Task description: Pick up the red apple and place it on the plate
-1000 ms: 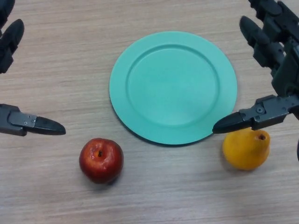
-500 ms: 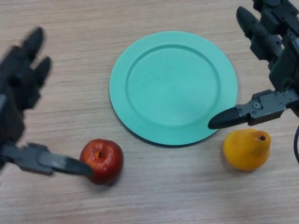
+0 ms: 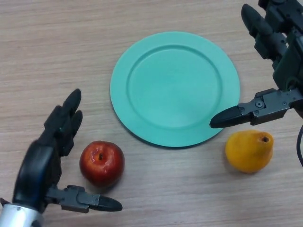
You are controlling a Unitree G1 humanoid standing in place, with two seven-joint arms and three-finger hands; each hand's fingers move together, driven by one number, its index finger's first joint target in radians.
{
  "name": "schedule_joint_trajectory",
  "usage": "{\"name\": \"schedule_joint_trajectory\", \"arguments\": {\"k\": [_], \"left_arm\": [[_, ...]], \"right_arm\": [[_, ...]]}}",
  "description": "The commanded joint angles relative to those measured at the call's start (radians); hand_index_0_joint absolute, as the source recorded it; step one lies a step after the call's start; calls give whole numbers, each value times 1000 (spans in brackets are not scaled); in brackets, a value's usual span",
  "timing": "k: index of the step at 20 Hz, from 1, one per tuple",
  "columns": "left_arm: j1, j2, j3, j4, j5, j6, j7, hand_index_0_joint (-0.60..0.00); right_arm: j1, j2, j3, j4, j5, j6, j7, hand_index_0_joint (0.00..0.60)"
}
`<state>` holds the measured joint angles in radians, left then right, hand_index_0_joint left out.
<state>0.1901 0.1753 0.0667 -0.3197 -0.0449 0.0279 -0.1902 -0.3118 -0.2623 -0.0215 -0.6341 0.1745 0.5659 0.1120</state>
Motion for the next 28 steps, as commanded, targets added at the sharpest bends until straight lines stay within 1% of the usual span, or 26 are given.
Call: {"name": "schedule_joint_trajectory", "arguments": {"k": [1,2,4,5,8,9,10,11,12,13,14,15,16,17,18,19,20,21,22,23,24,25,26,27,28], "left_arm": [[-16,15,-8,-6,37,-191,66,0],[-20,16,-36,29,55,-219,97,0],[-26,19,-66,67,84,-256,133,0],[-28,21,-70,77,91,-263,143,0],[-60,23,-76,160,174,-289,226,0],[-61,24,-78,173,187,-300,237,0],[-62,25,-79,175,195,-299,240,-150],[-64,26,-80,177,205,-297,243,-251],[-64,32,-84,182,243,-305,245,-400],[-65,37,-86,186,271,-311,246,-502],[-59,38,-80,169,232,-280,204,-600],[-59,38,-76,163,214,-265,194,-600],[-60,42,-58,117,168,-202,158,-600],[-63,43,-48,95,150,-182,148,-600],[-78,47,-9,2,85,-91,124,-600],[-86,50,6,-29,71,-65,120,-600],[-122,61,41,-94,47,-7,105,-600],[-137,64,52,-108,42,0,102,-600],[-183,74,56,-136,21,56,80,-600],[-198,77,53,-139,17,67,71,-600],[-264,81,36,-111,-4,72,57,-600],[-290,78,33,-98,-21,79,59,-600],[-354,79,-16,-29,2,33,50,-600],[-374,70,-32,5,7,-11,52,-600],[-427,52,-76,79,43,-61,58,-600]], "right_arm": [[-27,-12,-39,-66,15,-97,-31,0],[-24,-14,-42,-70,16,-92,-33,0],[-18,-16,-46,-79,21,-84,-37,0],[-16,-17,-47,-83,23,-81,-37,0],[-14,-28,-72,-112,50,-55,-43,0],[-12,-31,-74,-116,55,-52,-45,0],[-13,-32,-74,-118,56,-50,-47,0],[-13,-33,-75,-121,57,-48,-48,0],[-15,-37,-77,-128,60,-40,-50,0],[-16,-39,-80,-134,63,-33,-51,0],[-9,-44,-95,-142,77,-33,-52,0],[-8,-46,-97,-143,79,-36,-55,0],[0,-50,-97,-145,79,-35,-57,0],[3,-50,-97,-145,79,-34,-58,0],[0,-51,-97,-145,77,-28,-62,0],[-2,-52,-98,-144,75,-26,-63,0],[-10,-52,-107,-154,87,-10,-73,0],[-12,-52,-110,-159,94,-5,-78,0],[-22,-58,-121,-173,115,10,-97,0],[-21,-61,-123,-179,120,11,-102,0],[-18,-68,-131,-192,132,15,-108,0],[-16,-69,-133,-194,137,14,-110,0],[-20,-75,-152,-208,169,34,-121,0],[-23,-79,-158,-213,181,43,-128,0],[-20,-87,-159,-208,186,25,-134,0]]}}
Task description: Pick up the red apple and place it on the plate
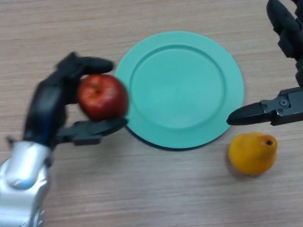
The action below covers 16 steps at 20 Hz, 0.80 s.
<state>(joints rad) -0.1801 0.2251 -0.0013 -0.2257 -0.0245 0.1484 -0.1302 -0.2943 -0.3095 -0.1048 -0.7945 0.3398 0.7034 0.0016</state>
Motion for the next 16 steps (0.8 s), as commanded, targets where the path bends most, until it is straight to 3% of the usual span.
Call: {"name": "schedule_joint_trajectory", "arguments": {"k": [1,5,7,9,10,11,12,13,14,15,16], "left_arm": [[-72,-3,-22,9,42,-190,-1,-600],[-148,-33,-53,208,66,-313,3,-600],[-160,-10,-92,258,170,-294,-84,-600],[-181,-27,-73,324,225,-381,-78,-600],[-183,-31,-66,325,236,-356,-61,-550],[-183,-31,-65,318,235,-346,-62,-451],[-178,-32,-60,288,227,-308,-63,-301],[-174,-33,-54,258,218,-275,-66,-201],[-162,-20,-38,179,204,-213,-74,-56],[-158,-10,-28,142,203,-197,-74,0],[-151,5,-4,87,184,-190,-84,0]], "right_arm": [[-36,-43,-74,-47,19,-120,-25,0],[-42,-56,-71,-47,13,-101,-10,0],[-44,-57,-81,-29,20,-102,10,0],[-43,-64,-86,-29,28,-84,14,0],[-42,-69,-87,-32,26,-78,19,0],[-42,-70,-87,-31,25,-78,20,0],[-40,-69,-87,-28,21,-81,25,0],[-38,-68,-86,-23,17,-85,28,0],[-33,-65,-75,4,-9,-111,42,0],[-33,-64,-68,23,-26,-128,52,0],[-48,-58,-67,57,-50,-149,50,0]]}}
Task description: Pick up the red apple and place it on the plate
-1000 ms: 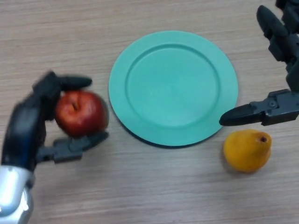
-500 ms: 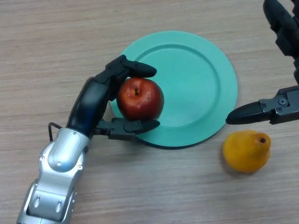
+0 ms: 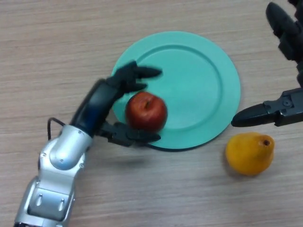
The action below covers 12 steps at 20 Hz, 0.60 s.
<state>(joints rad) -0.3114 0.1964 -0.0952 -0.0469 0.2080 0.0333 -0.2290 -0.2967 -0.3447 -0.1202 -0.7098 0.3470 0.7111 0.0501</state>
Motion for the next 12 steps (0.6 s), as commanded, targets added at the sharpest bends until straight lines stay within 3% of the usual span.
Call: {"name": "schedule_joint_trajectory", "arguments": {"k": [1,5,10,12], "left_arm": [[-9,39,102,-128,-68,-58,4,0],[24,92,195,-284,-181,-8,14,0],[102,188,359,-441,-389,135,-48,0],[136,205,414,-458,-427,90,-69,0]], "right_arm": [[-55,-22,-52,-14,-65,-163,-3,0],[-74,-16,-28,38,-102,-194,15,0],[-46,-6,-32,81,-118,-273,37,0],[-16,4,-27,87,-122,-299,52,0]]}}
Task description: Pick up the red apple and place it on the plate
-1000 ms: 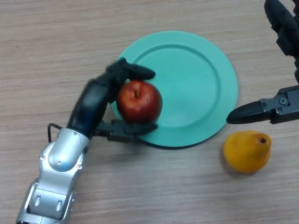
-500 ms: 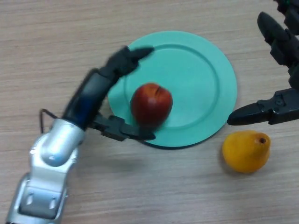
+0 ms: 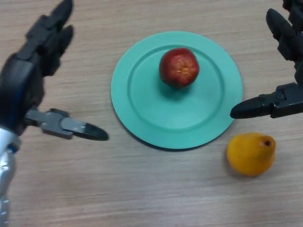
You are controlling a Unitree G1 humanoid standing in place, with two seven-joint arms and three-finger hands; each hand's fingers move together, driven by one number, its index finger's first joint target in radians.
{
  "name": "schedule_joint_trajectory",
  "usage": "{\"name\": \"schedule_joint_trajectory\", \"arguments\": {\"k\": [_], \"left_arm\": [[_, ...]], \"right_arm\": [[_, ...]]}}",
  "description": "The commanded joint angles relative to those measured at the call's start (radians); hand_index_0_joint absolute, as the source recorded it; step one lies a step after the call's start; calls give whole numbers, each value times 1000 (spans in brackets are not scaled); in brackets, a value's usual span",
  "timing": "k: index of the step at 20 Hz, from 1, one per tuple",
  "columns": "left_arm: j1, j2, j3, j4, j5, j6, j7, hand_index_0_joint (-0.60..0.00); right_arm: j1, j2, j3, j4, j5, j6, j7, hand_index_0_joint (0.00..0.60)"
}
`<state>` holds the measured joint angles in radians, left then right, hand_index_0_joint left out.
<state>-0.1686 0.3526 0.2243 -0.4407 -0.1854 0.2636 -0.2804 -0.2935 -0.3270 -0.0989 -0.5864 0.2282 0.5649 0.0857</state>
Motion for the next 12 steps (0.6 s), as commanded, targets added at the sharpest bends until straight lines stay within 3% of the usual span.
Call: {"name": "schedule_joint_trajectory", "arguments": {"k": [1,4,6,9,12], "left_arm": [[7,58,109,-70,-39,-148,-32,0],[91,43,146,-82,-22,-219,-114,0],[91,32,157,-80,-29,-201,-76,0],[91,53,151,-66,29,-177,-106,0],[59,72,185,-113,-43,-61,-104,0]], "right_arm": [[-10,-14,-50,-35,-3,-153,27,0],[27,-9,-63,-34,-17,-168,30,0],[60,-1,-51,-43,-34,-171,41,0],[70,7,-50,-55,-42,-151,61,0],[62,7,-50,-86,-38,-107,64,0]]}}
